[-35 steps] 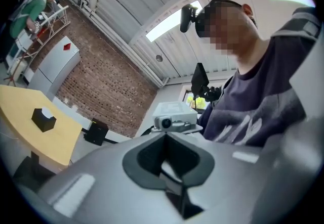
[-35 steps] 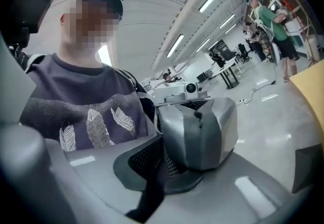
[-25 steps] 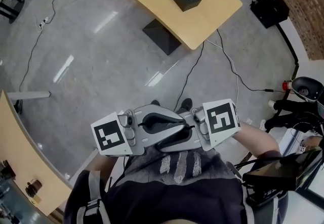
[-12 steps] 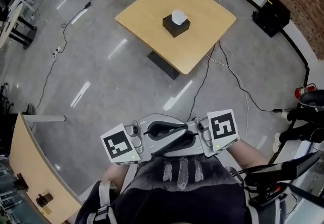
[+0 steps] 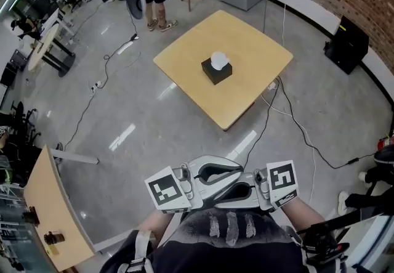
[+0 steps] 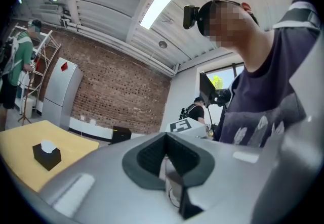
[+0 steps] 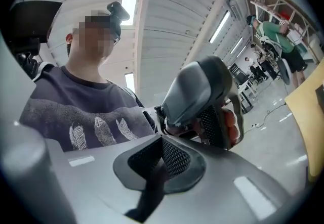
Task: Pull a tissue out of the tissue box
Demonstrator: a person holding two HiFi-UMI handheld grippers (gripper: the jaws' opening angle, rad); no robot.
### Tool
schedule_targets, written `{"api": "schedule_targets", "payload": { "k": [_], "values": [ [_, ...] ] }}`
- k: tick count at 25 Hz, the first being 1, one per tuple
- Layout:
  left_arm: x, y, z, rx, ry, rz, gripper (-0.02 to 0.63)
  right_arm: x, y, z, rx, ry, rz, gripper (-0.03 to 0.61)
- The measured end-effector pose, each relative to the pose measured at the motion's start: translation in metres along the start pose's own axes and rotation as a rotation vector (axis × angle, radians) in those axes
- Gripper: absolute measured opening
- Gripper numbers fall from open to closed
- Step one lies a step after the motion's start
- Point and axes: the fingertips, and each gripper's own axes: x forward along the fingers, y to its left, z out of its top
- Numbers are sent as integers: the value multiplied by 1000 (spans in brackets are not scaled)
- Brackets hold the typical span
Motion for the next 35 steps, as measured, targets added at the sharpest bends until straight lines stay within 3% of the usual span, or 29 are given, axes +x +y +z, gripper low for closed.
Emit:
{"api": "schedule_targets", "payload": {
  "k": [4,8,14,19,24,31,35],
  "values": [
    [29,-4,-2,-11,15,38,2,-22,15,-3,94,-9,117,-2],
    [46,-4,-3,16,28,99,2,-31,26,-9,93,75,222,0],
    [42,17,-6,4,16,221,2,-48,13,-5,156,26,251,-2],
    [12,44,2,-3,-41,324,2,-52,-16,6,187,-35,179,-2],
    [-24,86,11,-1,-87,370,2,-50,-57,25,131,-39,84,-2],
    [-56,130,21,-43,-157,301,2,-39,-103,50,157,-98,-131,0],
    [-82,152,26,-39,-175,295,2,-29,-128,61,118,-81,-227,-2]
  ]
}}
